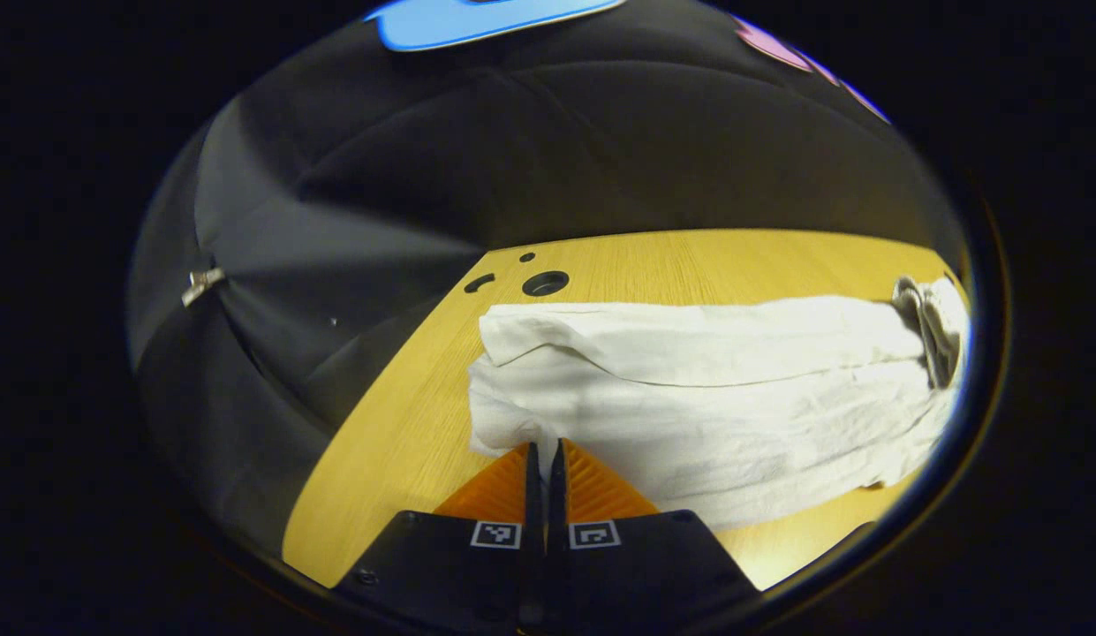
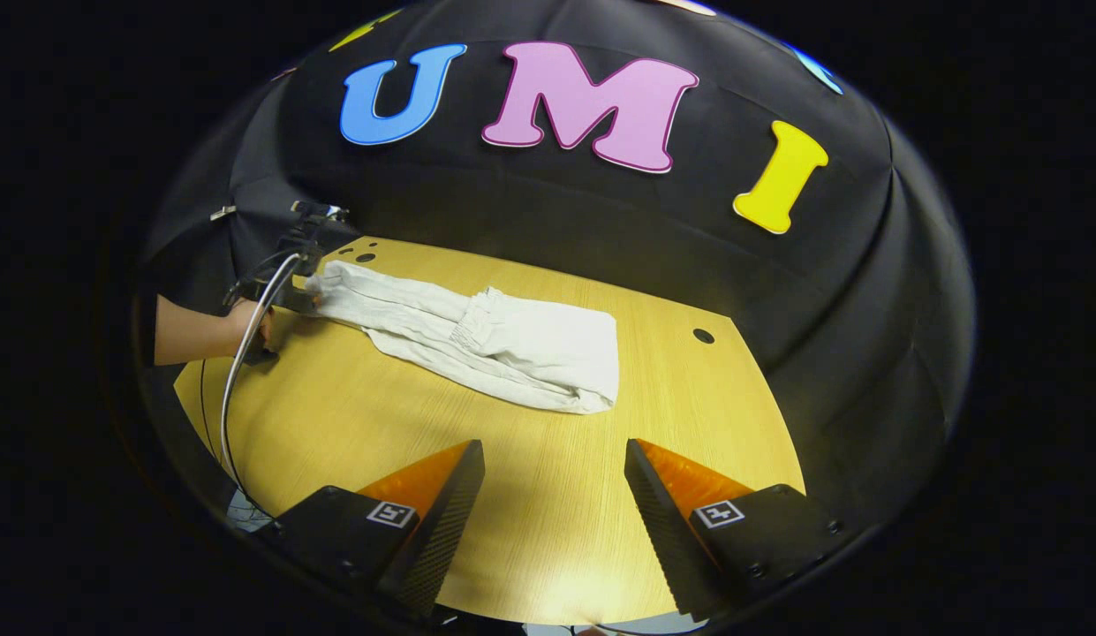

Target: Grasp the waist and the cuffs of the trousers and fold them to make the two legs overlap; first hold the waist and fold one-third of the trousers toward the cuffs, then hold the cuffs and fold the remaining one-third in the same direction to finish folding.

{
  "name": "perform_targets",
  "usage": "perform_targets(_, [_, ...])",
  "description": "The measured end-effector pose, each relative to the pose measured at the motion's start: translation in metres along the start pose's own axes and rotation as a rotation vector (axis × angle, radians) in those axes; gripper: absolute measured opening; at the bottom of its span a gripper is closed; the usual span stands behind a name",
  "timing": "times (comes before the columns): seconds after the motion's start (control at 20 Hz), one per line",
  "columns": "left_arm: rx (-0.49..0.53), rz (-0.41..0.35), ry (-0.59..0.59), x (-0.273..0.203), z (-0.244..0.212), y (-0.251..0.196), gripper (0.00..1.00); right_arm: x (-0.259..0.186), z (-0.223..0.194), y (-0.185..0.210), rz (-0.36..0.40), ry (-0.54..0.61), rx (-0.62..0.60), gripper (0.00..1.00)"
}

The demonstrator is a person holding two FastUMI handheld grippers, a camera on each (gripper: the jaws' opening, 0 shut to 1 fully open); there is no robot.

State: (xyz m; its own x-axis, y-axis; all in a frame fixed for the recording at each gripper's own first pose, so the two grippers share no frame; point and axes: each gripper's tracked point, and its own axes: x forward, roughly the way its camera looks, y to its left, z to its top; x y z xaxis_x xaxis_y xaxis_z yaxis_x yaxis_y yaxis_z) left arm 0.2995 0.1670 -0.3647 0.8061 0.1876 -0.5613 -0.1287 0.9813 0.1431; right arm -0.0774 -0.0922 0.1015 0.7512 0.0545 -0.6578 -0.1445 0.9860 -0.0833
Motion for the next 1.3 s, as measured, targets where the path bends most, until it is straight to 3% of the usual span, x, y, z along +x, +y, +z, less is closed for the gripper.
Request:
perform_targets(0.2, [-0.003, -0.001, -0.037, -0.016, 0.017, 0.003, 0.05, -0.003, 0.0, -0.009, -0.014, -0.013, 0.016, 0.98])
perform_targets(0.6, [0.036, -0.07, -0.193, -0.07, 0.109, -0.035, 0.05, -0.014, -0.005, -0.037, -0.055, -0.036, 0.089, 0.98])
perform_targets(0.9, [0.163, -0.189, -0.312, -0.136, 0.171, -0.114, 0.05, -0.021, -0.01, -0.069, -0.094, -0.059, 0.156, 0.98])
perform_targets(1.05, [0.207, -0.24, -0.345, -0.16, 0.198, -0.175, 0.05, -0.023, -0.004, -0.092, -0.131, -0.093, 0.183, 0.98])
perform_targets(1.3, [0.308, -0.333, -0.375, -0.208, 0.209, -0.256, 0.05, -0.027, -0.005, -0.113, -0.133, -0.126, 0.195, 0.98])
